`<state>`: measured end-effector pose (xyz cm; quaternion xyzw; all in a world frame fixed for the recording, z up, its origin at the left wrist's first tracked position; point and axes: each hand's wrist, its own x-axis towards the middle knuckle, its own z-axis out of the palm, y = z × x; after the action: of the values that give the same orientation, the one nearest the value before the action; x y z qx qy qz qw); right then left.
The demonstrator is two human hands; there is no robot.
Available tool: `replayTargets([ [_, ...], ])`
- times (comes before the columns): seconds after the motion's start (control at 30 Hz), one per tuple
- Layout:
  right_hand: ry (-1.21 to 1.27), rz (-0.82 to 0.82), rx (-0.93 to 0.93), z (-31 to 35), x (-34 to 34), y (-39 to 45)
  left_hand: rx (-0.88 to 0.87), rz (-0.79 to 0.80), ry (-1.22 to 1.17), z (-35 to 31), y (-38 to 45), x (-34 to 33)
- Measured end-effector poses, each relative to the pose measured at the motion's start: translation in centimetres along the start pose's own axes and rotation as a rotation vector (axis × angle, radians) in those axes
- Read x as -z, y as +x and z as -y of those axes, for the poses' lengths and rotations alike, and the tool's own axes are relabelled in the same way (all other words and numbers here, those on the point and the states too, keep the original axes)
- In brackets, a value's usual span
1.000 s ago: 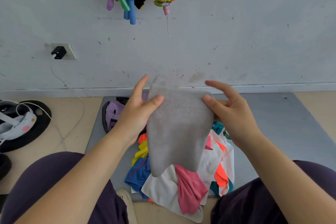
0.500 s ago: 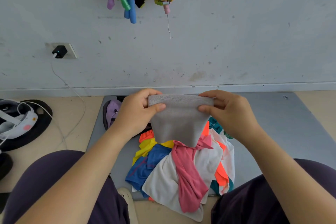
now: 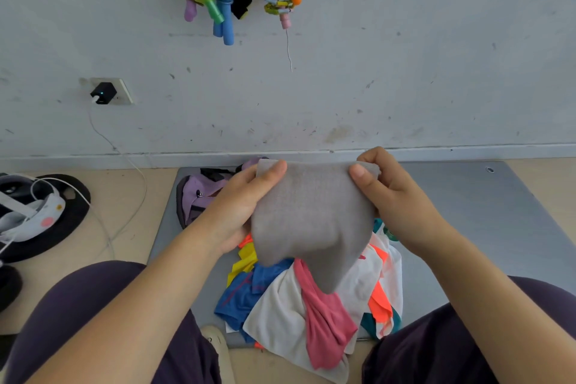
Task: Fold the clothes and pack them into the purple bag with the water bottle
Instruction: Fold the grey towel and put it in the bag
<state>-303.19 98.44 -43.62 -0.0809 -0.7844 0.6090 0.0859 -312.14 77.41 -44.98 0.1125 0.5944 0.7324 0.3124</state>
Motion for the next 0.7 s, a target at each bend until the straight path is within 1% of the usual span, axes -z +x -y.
replayTargets([
  [0.03,-0.004,-0.036,0.006,-0.1,0.1,0.1,0.036,0.079,-0.047,-0.1,-0.3,-0.1],
  [0.1,0.02,-0.103,-0.007,-0.3,0.3,0.2,0.07,0.172,0.0,0.0,-0.5,-0.2],
  [0.17,0.146,-0.132,-0.061,-0.3,0.4,0.3,0.059,0.159,0.028,0.2,-0.5,-0.3],
  [0.2,0.231,-0.113,-0.091,-0.2,0.3,0.2,0.049,0.14,0.0,0.3,-0.4,-0.3],
  [0.23,0.307,-0.058,-0.121,-0.1,0.2,0.1,0.037,0.126,-0.039,0.4,-0.4,-0.4],
  [0.27,0.352,0.033,-0.147,0.0,0.1,0.0,0.022,0.114,-0.073,0.4,-0.3,-0.4],
  [0.33,0.335,0.22,-0.19,0.1,0.0,-0.2,-0.009,0.074,-0.104,0.5,-0.1,-0.2],
  [0.37,0.299,0.263,-0.213,0.0,0.0,-0.2,-0.02,0.042,-0.097,0.3,0.0,-0.1],
  [0.4,0.266,0.261,-0.233,-0.1,0.0,-0.2,-0.031,0.001,-0.065,0.1,0.1,0.1],
  [0.47,0.222,0.194,-0.246,-0.2,0.1,-0.1,-0.032,-0.074,0.055,0.0,0.1,0.3],
  [0.57,0.183,0.128,-0.207,-0.5,0.0,0.1,0.021,-0.176,0.194,0.2,0.3,0.7],
  [0.63,0.182,0.095,-0.179,-0.6,-0.3,0.2,0.011,-0.259,0.197,0.4,0.4,0.8],
  [0.67,0.186,0.076,-0.173,-0.7,-0.3,0.3,-0.005,-0.267,0.178,0.4,0.5,0.9],
  [0.7,0.192,0.069,-0.174,-0.6,-0.4,0.3,-0.025,-0.238,0.158,0.4,0.6,1.0],
])
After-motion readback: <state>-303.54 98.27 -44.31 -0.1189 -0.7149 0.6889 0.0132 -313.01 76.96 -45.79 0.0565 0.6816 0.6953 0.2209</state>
